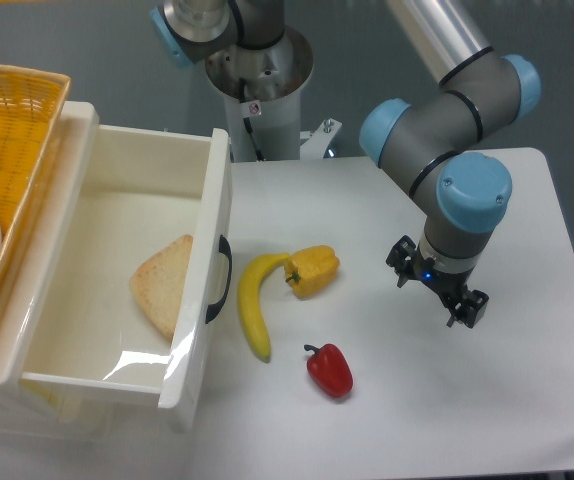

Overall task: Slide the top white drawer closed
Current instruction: 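Move the gripper toward the open white drawer's front panel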

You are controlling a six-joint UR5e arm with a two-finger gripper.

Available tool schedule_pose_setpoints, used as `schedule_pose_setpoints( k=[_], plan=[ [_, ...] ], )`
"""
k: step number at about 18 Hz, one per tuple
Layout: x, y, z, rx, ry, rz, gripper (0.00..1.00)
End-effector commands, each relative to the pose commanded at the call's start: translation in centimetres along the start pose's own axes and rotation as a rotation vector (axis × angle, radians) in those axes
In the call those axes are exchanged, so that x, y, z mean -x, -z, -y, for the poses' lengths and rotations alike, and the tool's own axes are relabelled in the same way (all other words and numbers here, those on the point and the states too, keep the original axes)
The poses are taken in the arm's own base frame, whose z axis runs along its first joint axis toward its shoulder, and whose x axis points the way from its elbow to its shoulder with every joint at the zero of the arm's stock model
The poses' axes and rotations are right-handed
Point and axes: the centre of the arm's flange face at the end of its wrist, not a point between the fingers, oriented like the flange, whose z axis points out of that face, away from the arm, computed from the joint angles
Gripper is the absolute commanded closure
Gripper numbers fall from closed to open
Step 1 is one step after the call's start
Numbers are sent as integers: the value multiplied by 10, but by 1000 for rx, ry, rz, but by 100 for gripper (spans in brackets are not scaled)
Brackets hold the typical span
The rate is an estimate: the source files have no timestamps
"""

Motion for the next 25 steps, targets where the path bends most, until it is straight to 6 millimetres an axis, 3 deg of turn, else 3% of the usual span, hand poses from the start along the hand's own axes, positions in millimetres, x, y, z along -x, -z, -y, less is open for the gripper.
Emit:
schedule_pose_setpoints(
  k=[15,17,25],
  plan=[
    [4,3,16,-47,52,40,0],
    [1,5,27,-43,55,56,0],
    [-8,12,30,-79,175,43,0]
  ],
)
